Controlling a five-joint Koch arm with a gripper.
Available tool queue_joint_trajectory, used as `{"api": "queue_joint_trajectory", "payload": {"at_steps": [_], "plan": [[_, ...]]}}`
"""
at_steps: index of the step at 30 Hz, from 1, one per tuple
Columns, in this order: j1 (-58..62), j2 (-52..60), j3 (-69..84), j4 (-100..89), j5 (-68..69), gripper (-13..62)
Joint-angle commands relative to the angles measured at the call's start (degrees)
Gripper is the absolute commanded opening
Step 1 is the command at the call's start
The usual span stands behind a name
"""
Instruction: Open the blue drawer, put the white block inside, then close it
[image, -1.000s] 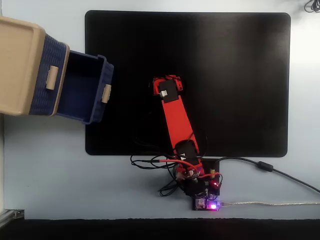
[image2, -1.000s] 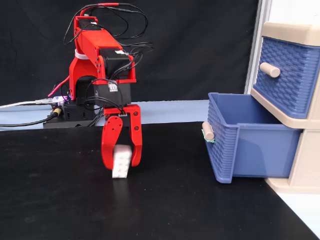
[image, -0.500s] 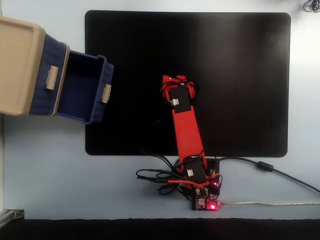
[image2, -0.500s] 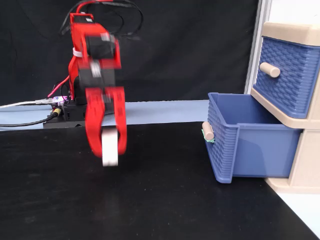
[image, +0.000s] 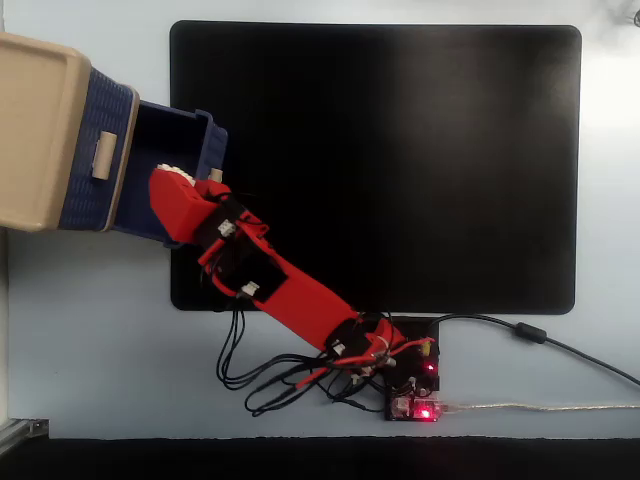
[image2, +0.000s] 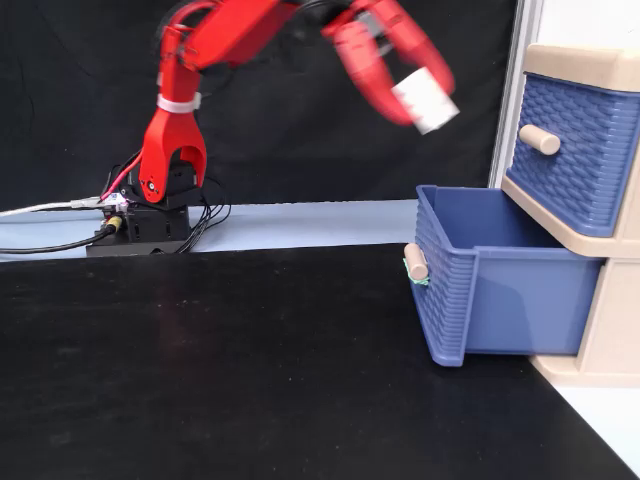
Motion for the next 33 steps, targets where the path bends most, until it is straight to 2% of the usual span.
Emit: {"api": "queue_joint_trajectory", "payload": {"at_steps": [1, 10, 11, 12, 14, 15, 16, 21, 26, 29, 33], "plan": [[-1.7, -3.5, -5.1, -0.8, 4.6, -8.3], [-3.0, -10.9, -8.9, -0.9, 4.7, -7.6], [-3.0, -11.2, -8.9, -0.9, 4.4, -4.8], [-3.0, -11.2, -8.9, -0.8, 4.3, 2.1], [-2.8, -11.2, -8.9, -0.8, 4.0, 21.5], [-2.7, -11.2, -8.9, -0.8, 3.5, 29.1], [-2.6, -11.1, -8.8, -0.7, 3.0, 33.1], [-2.0, -6.1, -8.9, 3.6, -2.2, 33.5], [3.2, 2.0, -8.6, 25.2, -19.9, 33.5], [6.9, 1.7, -7.2, 31.7, -32.8, 33.6], [7.2, -4.0, -4.0, 29.7, -33.3, 33.7]]}}
